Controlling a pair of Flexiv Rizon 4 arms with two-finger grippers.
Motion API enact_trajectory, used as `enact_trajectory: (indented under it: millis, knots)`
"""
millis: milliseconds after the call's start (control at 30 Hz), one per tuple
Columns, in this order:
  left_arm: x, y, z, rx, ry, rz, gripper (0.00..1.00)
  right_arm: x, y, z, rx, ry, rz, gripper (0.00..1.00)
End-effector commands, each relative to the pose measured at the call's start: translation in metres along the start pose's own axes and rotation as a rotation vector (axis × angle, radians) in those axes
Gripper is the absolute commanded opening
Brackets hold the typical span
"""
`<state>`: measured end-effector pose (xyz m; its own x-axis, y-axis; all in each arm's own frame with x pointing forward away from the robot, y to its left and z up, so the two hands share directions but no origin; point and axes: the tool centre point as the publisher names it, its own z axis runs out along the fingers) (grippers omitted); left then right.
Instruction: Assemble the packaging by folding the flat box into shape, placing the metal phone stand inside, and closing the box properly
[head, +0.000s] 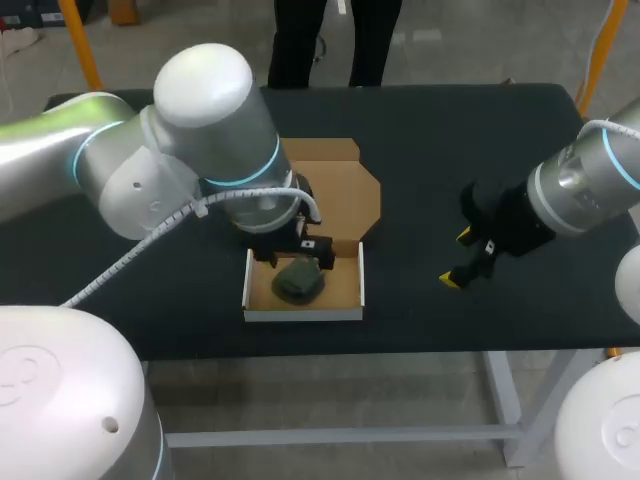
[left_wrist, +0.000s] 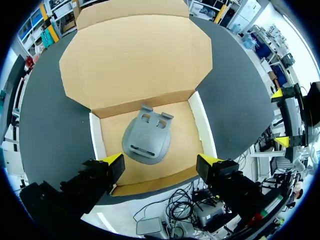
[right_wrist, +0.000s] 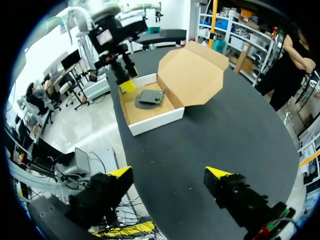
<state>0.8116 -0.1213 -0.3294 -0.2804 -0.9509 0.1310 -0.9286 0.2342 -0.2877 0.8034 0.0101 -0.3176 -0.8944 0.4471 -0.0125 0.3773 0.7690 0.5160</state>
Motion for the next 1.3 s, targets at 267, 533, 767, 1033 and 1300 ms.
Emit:
enact_trajectory:
  millis: [267,533,767,1033,1300]
  knots:
    - [-0.037,-0.001,-0.025,0.151,0.098,0.121,1.0,-0.002,0.011,-0.004,0.041,-0.105,-0.022,1.0]
    - [-0.06,-0.011,-0.026,0.222,0.136,0.21,1.0,-0.006,0.025,-0.017,0.084,-0.062,-0.055,1.0]
    - [-0.08,-0.021,-0.025,0.296,0.191,0.282,1.0,-0.01,0.036,-0.027,0.091,-0.014,-0.083,1.0]
    - [-0.096,-0.032,-0.028,0.374,0.224,0.349,1.0,-0.015,0.043,-0.04,0.08,0.034,-0.11,1.0]
    - [-0.1,-0.034,-0.028,0.402,0.264,0.331,1.0,-0.017,0.049,-0.044,0.095,0.077,-0.128,1.0]
